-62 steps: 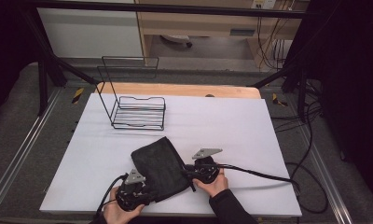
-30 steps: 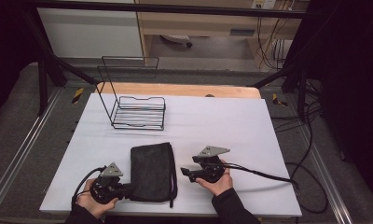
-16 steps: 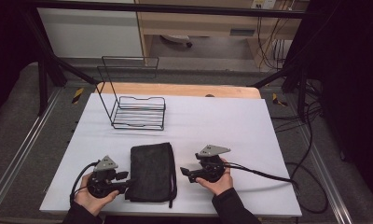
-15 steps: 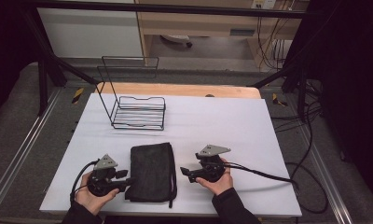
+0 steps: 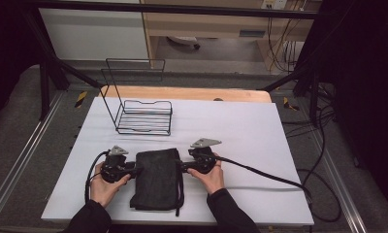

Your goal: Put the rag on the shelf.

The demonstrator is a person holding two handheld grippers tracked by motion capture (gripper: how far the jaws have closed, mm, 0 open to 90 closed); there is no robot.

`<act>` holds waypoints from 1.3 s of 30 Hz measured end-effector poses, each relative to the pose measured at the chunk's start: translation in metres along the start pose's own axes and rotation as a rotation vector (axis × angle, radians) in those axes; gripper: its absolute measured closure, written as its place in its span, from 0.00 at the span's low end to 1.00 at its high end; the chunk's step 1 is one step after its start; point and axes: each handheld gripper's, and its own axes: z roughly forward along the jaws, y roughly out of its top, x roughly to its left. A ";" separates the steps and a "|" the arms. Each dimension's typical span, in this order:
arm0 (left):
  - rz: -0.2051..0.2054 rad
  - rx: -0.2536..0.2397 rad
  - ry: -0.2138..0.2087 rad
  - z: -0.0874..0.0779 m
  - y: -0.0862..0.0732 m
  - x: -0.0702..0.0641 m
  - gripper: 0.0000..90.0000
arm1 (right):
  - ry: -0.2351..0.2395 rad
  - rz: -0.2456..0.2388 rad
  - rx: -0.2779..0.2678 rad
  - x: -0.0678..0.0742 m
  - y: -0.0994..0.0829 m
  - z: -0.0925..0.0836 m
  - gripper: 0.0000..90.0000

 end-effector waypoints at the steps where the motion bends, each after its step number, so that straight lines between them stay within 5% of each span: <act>1: -0.006 0.000 -0.008 0.001 0.000 0.000 0.70 | -0.006 0.009 0.009 -0.001 0.002 0.006 0.34; 8: -0.028 0.035 -0.047 0.002 0.004 0.002 0.90 | 0.040 0.050 0.043 -0.006 0.007 0.030 0.53; 13: -0.007 0.045 -0.025 0.001 0.009 0.000 0.94 | 0.109 0.087 0.059 -0.006 0.007 0.031 0.85; 19: 0.005 0.019 -0.021 0.006 0.016 0.003 0.94 | 0.024 0.068 0.041 0.002 0.006 0.020 0.89; 22: 0.013 0.013 -0.026 0.007 0.015 0.005 0.93 | 0.010 0.074 0.037 0.002 0.004 0.020 0.86; 25: 0.032 -0.022 -0.007 0.002 0.015 0.006 0.87 | 0.002 0.055 0.031 0.001 0.004 0.019 0.73; 29: 0.053 -0.078 0.036 -0.005 0.023 0.009 0.58 | 0.011 0.030 -0.005 -0.004 0.005 0.007 0.47; 36: 0.010 -0.095 0.046 0.008 0.041 0.019 0.46 | 0.010 0.028 -0.025 -0.012 0.005 -0.010 0.33; 39: -0.008 -0.059 0.031 0.019 0.042 0.022 0.49 | 0.015 0.034 -0.029 -0.013 0.005 -0.016 0.28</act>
